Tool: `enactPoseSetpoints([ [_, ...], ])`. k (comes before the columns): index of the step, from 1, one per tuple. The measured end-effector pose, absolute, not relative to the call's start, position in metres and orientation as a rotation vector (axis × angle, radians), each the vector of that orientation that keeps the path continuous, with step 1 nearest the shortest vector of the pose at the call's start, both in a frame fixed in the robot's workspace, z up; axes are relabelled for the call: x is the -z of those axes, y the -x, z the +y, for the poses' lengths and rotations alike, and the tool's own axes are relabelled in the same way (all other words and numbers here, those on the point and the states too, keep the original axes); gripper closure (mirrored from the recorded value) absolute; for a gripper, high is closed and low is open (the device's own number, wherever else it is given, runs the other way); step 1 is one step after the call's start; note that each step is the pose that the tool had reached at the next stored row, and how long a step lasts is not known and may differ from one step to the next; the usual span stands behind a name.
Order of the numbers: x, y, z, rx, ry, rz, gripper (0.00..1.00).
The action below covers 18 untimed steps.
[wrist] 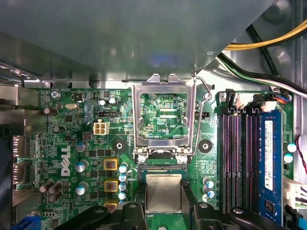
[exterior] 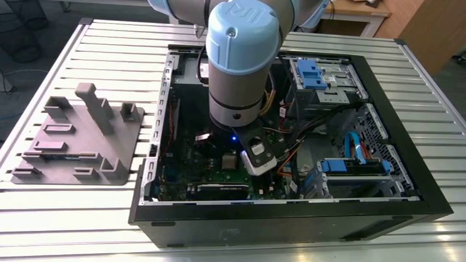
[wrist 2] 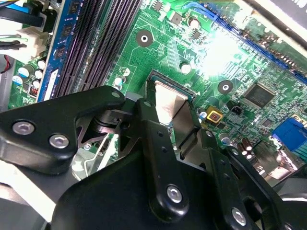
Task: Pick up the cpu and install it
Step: 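Place the cpu into insertion slot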
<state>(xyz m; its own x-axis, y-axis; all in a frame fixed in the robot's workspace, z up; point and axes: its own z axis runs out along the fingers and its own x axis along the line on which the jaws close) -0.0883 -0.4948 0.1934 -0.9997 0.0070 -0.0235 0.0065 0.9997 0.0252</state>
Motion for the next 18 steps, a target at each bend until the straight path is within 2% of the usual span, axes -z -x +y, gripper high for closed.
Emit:
enactPoseSetpoints([
  [18,-0.1905,0.0883,-0.4949,-0.042,-0.011,3.118,0.60],
])
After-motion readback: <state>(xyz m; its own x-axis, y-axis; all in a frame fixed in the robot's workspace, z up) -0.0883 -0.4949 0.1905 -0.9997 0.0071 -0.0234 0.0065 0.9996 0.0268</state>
